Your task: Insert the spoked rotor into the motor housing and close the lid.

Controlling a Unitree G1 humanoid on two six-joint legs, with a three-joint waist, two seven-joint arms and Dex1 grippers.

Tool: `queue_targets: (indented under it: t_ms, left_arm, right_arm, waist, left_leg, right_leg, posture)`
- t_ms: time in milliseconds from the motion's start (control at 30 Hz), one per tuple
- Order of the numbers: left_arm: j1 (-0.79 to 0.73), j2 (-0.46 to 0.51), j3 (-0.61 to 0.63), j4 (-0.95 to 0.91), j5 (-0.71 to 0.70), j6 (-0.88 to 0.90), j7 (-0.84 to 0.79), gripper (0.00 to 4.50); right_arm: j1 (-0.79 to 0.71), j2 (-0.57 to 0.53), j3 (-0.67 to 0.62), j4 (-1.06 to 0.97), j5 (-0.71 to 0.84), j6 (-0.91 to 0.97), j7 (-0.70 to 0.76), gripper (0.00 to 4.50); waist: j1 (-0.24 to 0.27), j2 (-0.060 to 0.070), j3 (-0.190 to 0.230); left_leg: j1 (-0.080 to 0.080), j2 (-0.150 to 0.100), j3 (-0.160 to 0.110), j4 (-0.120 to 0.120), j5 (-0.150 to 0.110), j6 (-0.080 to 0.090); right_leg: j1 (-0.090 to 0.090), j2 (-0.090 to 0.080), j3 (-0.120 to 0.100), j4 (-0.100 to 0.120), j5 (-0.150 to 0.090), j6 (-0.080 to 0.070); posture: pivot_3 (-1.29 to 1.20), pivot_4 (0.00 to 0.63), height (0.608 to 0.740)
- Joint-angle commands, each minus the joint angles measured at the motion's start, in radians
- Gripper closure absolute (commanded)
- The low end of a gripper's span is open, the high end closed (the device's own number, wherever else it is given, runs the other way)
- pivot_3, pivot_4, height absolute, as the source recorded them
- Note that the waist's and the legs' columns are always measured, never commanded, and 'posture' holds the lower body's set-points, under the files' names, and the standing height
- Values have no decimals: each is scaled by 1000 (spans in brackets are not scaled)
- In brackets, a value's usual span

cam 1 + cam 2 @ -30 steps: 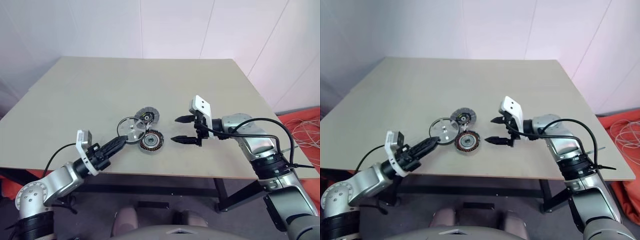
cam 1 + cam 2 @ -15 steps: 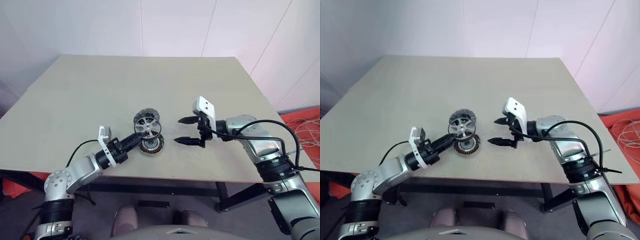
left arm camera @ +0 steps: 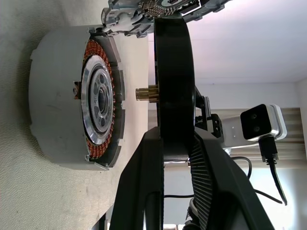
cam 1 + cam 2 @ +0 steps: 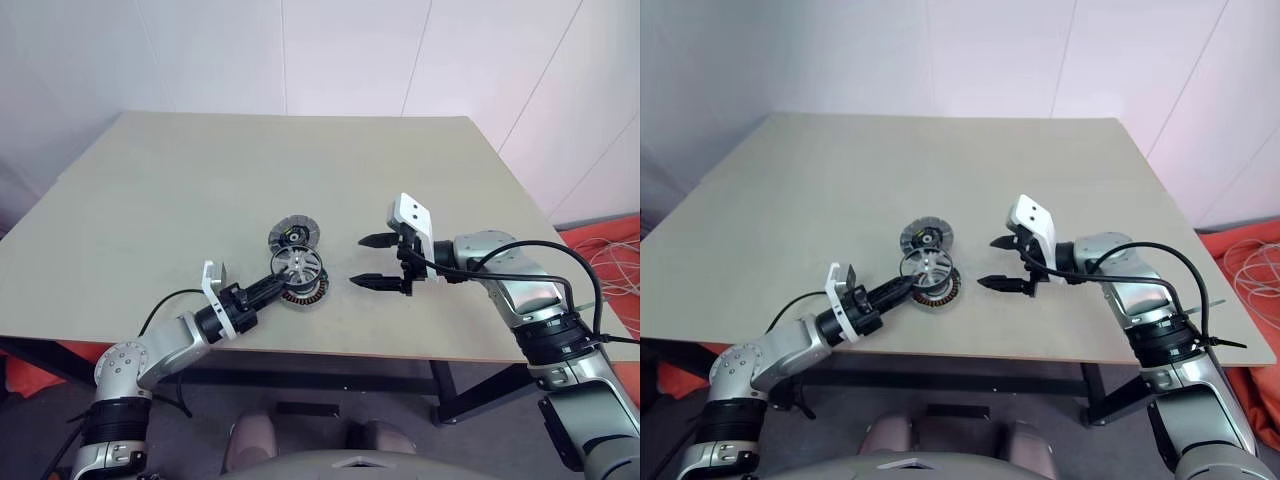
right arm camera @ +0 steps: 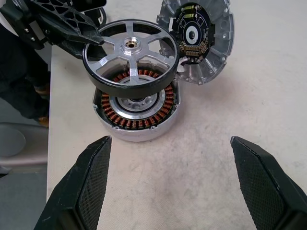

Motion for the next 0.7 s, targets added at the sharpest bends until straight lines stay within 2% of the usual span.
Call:
queue_targets:
  t_ms: [33,700]
  left_arm:
    - [-19,-2,-8,-8,-5,10,-13,4039]
    - [-34,-34,-9,19,42,12,-8,4039]
  right_arm:
    - [-8,-1,-31,-50,24,-1,-3,0]
    - [-8,2,-33,-54,28,0,-16,0]
  waist:
    - [0,0,0]
    - [0,0,0]
  left_leg:
    - [0,0,0,0,0,0]
    - [0,0,0,0,0,0]
  right_leg:
    - [0,0,0,0,0,0]
    - [0,0,0,0,0,0]
  posture:
    - [0,0,740]
    - [0,0,740]
